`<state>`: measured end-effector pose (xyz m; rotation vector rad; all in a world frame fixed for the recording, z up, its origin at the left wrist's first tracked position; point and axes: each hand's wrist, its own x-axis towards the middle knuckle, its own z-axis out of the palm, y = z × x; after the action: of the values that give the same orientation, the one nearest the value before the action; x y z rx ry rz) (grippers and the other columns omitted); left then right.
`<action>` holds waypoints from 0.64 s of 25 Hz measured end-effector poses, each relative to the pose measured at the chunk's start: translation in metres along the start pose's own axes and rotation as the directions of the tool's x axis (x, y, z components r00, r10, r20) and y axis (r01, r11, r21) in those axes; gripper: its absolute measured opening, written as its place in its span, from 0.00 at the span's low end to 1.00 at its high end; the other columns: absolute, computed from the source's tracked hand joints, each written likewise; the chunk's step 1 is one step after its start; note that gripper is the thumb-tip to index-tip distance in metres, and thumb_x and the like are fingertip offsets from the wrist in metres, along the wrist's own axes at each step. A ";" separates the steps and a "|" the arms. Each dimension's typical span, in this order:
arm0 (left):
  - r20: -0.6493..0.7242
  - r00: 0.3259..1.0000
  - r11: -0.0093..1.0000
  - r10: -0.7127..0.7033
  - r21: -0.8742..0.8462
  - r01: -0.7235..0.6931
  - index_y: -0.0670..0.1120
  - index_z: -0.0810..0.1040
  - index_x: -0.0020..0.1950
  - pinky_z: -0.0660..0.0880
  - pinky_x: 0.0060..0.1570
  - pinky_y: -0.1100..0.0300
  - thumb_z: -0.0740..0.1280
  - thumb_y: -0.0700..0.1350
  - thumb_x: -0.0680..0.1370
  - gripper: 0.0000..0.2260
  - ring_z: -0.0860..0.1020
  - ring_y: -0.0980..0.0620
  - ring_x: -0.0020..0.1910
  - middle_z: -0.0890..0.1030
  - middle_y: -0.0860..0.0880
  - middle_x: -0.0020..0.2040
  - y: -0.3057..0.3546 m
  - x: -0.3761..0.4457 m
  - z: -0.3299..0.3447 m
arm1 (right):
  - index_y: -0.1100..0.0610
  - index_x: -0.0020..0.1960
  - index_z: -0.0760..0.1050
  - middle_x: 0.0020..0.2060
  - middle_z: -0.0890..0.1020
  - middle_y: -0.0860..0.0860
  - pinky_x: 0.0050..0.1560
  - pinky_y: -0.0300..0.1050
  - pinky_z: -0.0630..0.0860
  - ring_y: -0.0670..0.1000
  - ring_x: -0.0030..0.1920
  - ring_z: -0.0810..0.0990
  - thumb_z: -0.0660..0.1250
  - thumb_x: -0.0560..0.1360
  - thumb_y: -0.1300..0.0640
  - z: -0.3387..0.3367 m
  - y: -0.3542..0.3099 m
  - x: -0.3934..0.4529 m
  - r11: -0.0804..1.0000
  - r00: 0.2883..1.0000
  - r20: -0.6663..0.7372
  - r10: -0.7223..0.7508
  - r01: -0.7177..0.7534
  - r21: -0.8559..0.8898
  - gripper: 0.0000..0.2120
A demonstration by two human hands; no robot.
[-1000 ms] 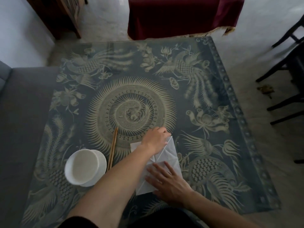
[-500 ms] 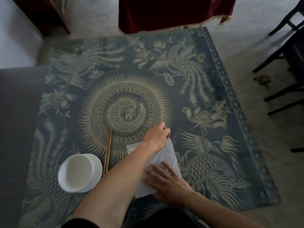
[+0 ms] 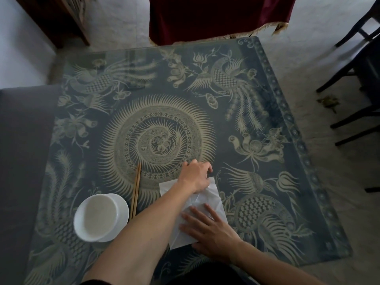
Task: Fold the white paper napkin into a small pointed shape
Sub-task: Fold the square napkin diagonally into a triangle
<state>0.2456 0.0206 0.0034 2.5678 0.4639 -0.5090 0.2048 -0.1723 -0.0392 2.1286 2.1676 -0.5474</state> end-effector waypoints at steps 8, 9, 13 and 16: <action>-0.054 0.992 0.981 0.116 -0.148 -0.123 0.51 0.81 0.47 0.71 0.57 0.50 0.68 0.47 0.75 0.04 0.74 0.51 0.54 0.79 0.52 0.51 -0.006 -0.011 -0.017 | 0.48 0.77 0.59 0.78 0.58 0.51 0.70 0.67 0.52 0.58 0.77 0.52 0.57 0.78 0.40 -0.001 -0.004 0.001 0.999 0.999 -0.052 0.009 -0.011 -0.036 0.30; -0.037 0.990 0.974 0.135 -0.181 -0.140 0.51 0.81 0.47 0.72 0.56 0.52 0.68 0.46 0.75 0.03 0.76 0.52 0.52 0.81 0.53 0.50 -0.009 -0.016 -0.022 | 0.48 0.77 0.59 0.78 0.59 0.52 0.69 0.65 0.51 0.58 0.77 0.53 0.57 0.78 0.40 -0.001 -0.005 0.001 0.999 0.998 -0.061 0.007 -0.010 -0.043 0.30; -0.045 0.989 0.955 0.138 -0.259 -0.145 0.51 0.81 0.48 0.76 0.50 0.58 0.69 0.46 0.75 0.03 0.80 0.55 0.48 0.84 0.55 0.48 -0.021 -0.037 -0.032 | 0.52 0.75 0.64 0.75 0.64 0.55 0.70 0.59 0.53 0.57 0.76 0.58 0.58 0.77 0.41 -0.001 -0.008 0.001 0.999 0.995 -0.102 -0.002 -0.002 -0.038 0.29; -0.118 0.979 0.946 0.166 -0.262 -0.192 0.50 0.81 0.48 0.75 0.48 0.59 0.70 0.45 0.76 0.03 0.80 0.56 0.48 0.84 0.54 0.47 -0.028 -0.056 -0.029 | 0.55 0.74 0.67 0.73 0.68 0.56 0.71 0.56 0.53 0.57 0.74 0.62 0.59 0.77 0.42 0.001 -0.012 0.000 1.000 0.988 -0.152 0.010 -0.009 0.006 0.29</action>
<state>0.1933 0.0462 0.0400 2.3451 0.3032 -0.2407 0.1932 -0.1723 -0.0379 2.2512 2.2327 -0.4030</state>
